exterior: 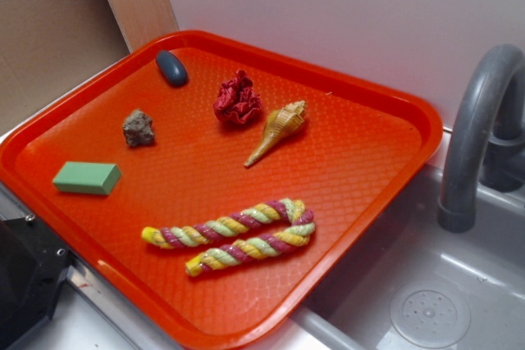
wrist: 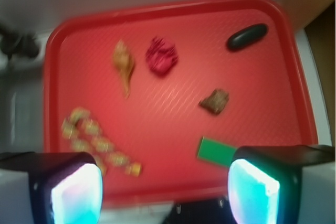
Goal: Grab the plastic pickle.
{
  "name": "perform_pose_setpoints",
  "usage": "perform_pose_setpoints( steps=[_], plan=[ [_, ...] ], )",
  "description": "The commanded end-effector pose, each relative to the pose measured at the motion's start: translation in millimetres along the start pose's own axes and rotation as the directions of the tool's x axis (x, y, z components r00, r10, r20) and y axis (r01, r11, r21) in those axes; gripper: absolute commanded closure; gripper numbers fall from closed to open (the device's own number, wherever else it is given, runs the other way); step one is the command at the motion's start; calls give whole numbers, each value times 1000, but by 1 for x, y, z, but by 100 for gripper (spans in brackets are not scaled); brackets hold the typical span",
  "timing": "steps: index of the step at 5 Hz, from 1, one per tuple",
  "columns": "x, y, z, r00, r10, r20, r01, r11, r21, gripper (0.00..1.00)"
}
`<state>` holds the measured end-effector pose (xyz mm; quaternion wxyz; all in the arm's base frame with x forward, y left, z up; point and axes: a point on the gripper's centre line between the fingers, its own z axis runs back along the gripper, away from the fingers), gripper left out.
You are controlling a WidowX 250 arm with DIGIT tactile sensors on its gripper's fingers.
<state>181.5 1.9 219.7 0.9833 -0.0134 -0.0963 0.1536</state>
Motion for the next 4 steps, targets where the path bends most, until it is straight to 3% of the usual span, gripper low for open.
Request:
perform_pose_setpoints(
  steps=[1,2,3,4],
  plan=[
    [66,61,-23,912,352,211,-376,922,87,0],
    [86,81,-52,865,430,257,-467,878,103,0],
    [99,92,-87,855,437,279,-487,862,140,0],
    [109,99,-126,865,445,233,-484,862,149,0]
  ],
)
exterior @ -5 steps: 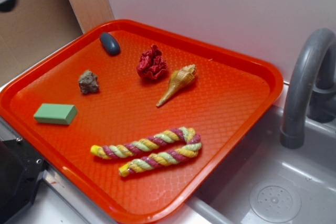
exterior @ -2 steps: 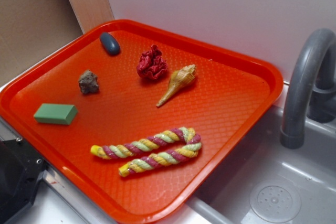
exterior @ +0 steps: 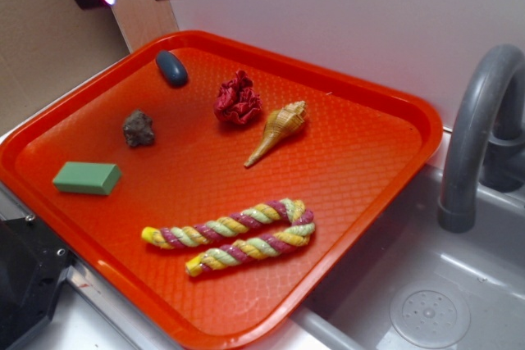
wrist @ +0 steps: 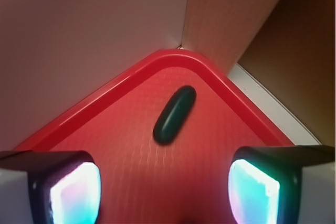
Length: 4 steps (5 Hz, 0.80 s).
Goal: Grab the plastic pickle.
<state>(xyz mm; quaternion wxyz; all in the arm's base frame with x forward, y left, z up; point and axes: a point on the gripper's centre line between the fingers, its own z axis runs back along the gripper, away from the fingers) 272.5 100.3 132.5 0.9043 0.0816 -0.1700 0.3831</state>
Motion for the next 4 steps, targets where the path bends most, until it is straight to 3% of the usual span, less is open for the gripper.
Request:
perform_pose_setpoints(
  steps=[1,3,4],
  plan=[
    [13,11,-56,1000,3,-10,-3,1000,8,0],
    [17,7,-94,997,-44,68,40,997,66,0],
    [14,14,-109,995,-79,55,75,995,63,0]
  ],
)
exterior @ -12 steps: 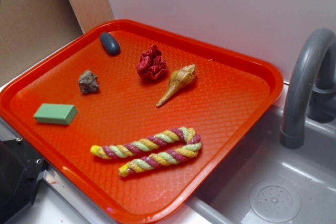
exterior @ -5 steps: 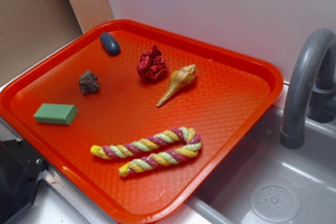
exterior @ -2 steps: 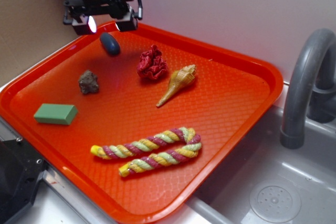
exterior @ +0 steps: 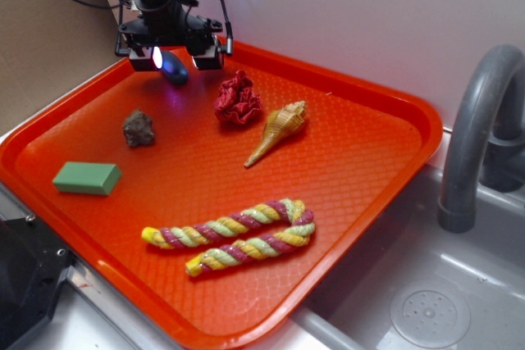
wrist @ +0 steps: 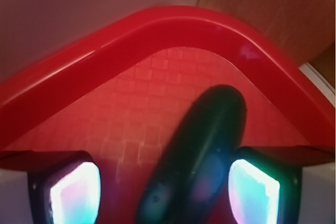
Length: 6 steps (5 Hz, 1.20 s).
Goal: Grab the plastic pickle.
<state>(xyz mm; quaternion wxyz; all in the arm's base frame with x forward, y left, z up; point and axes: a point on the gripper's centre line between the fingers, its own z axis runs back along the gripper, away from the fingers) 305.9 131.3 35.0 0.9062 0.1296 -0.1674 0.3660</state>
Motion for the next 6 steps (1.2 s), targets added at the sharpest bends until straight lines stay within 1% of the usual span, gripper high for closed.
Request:
perform_pose_setpoints(
  steps=[1,2,3,4,5,6],
  plan=[
    [-4,22,-13,996,-84,31,86,993,-78,100],
    [-7,16,-1,982,-178,69,184,977,-106,100],
    [-16,7,24,941,-331,72,336,939,-69,100],
    [-29,-3,50,873,-482,-80,479,876,-55,100],
    [-54,-21,104,747,-650,-139,635,760,-138,100],
    [-77,-32,152,670,-733,-113,707,677,-203,100]
  ],
)
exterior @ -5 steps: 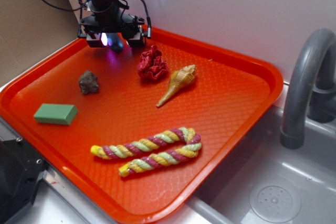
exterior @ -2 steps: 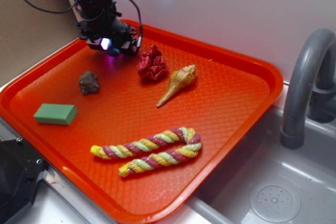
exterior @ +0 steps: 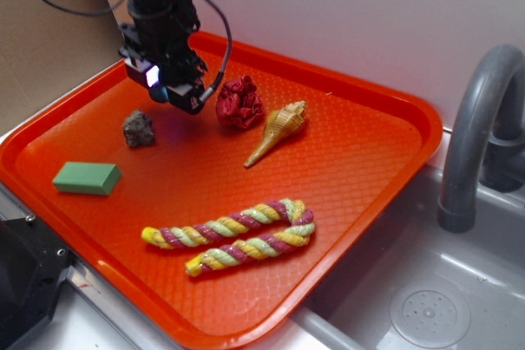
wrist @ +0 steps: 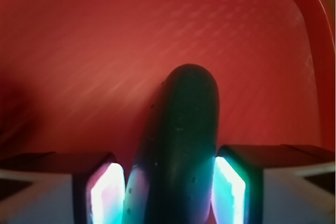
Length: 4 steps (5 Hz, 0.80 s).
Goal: Grab the plastic pickle.
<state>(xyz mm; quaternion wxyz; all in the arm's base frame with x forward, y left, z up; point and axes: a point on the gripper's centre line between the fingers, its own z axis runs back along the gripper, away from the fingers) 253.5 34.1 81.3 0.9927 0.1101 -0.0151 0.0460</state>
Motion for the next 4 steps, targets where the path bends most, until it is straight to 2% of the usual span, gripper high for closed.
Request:
perform_pose_setpoints(
  steps=[1,2,3,4],
  plan=[
    [-30,-23,112,975,-179,132,192,977,-97,100],
    [-39,-18,148,971,-165,174,190,972,-139,100],
    [-40,1,190,977,-47,207,80,985,-155,100],
    [-37,3,198,976,-37,215,56,995,-82,100]
  ],
)
